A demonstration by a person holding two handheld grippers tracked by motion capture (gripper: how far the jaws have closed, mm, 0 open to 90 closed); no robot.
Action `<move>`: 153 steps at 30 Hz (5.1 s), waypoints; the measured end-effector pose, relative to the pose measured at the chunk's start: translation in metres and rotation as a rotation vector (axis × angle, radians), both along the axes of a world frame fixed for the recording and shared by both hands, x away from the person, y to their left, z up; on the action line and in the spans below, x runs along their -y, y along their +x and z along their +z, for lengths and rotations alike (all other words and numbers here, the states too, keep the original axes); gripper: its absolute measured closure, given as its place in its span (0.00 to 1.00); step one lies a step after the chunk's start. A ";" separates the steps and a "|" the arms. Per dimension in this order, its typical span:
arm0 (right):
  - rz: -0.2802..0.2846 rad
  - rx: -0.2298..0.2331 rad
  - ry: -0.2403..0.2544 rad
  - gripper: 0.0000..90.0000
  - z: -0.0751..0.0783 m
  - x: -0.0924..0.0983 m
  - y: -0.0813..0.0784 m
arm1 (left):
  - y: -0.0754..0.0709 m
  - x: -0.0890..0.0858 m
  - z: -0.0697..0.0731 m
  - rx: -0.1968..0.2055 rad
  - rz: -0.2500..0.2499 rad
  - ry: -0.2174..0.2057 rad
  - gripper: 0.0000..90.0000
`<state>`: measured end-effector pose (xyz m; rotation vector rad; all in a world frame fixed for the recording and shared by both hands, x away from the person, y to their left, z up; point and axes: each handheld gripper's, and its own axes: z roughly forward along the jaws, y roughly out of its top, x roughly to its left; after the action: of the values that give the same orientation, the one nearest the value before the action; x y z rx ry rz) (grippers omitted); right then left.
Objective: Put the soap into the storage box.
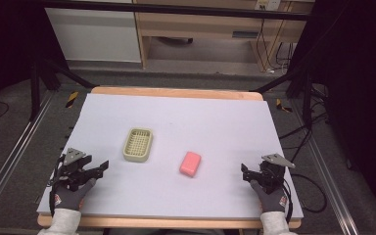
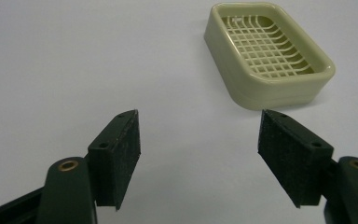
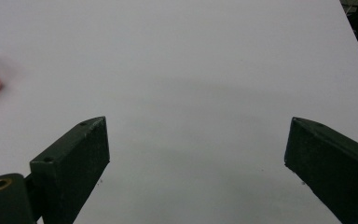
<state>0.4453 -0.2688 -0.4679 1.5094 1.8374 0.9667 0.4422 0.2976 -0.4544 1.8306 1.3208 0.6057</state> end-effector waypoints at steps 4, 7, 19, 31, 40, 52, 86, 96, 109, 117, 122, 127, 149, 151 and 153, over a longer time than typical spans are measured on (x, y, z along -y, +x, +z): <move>0.015 -0.004 -0.012 0.08 -0.001 -0.003 0.000 | -0.002 0.004 0.003 0.017 -0.009 0.000 0.35; 0.015 -0.007 -0.016 0.08 -0.001 -0.004 0.000 | -0.003 0.006 0.003 0.014 -0.016 -0.002 0.36; 0.012 0.007 -0.015 0.08 0.000 -0.004 -0.002 | -0.006 0.021 0.010 0.018 -0.067 -0.012 0.37; 0.010 0.016 -0.013 0.08 0.001 -0.004 -0.003 | -0.011 0.036 0.023 0.040 -0.124 -0.024 0.34; 0.011 0.017 -0.012 0.08 0.001 -0.005 -0.004 | -0.013 0.053 0.027 0.032 -0.171 -0.023 0.33; 0.009 0.026 -0.006 0.08 0.002 -0.004 -0.004 | -0.013 0.076 0.037 0.044 -0.237 0.007 0.33; 0.015 0.029 -0.002 0.08 0.003 -0.004 -0.005 | 0.008 0.137 0.058 0.044 -0.343 0.030 0.34; 0.014 0.029 0.000 0.08 0.003 -0.004 -0.005 | 0.012 0.153 0.061 0.038 -0.370 0.036 0.33; 0.015 0.029 0.003 0.08 0.003 -0.004 -0.006 | 0.017 0.177 0.058 0.019 -0.399 0.059 0.33; 0.016 0.029 0.002 0.08 0.004 -0.004 -0.006 | 0.021 0.188 0.057 0.013 -0.413 0.062 0.33; 0.018 0.027 0.000 0.08 0.003 -0.005 -0.005 | 0.026 0.198 0.053 0.001 -0.416 0.057 0.33; 0.017 0.030 -0.001 0.08 0.004 -0.004 -0.006 | 0.030 0.202 0.050 -0.009 -0.413 0.058 0.33; 0.020 0.026 0.000 0.08 0.003 -0.005 -0.005 | 0.039 0.233 0.034 -0.038 -0.436 0.072 0.32; 0.019 0.028 0.000 0.08 0.004 -0.005 -0.005 | 0.040 0.235 0.032 -0.041 -0.437 0.072 0.32; 0.019 0.028 -0.001 0.08 0.004 -0.005 -0.005 | 0.040 0.236 0.031 -0.044 -0.437 0.069 0.32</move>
<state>0.4401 -0.2636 -0.4644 1.4736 1.8351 0.9909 0.4825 0.0618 -0.4230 2.1129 0.8901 0.3796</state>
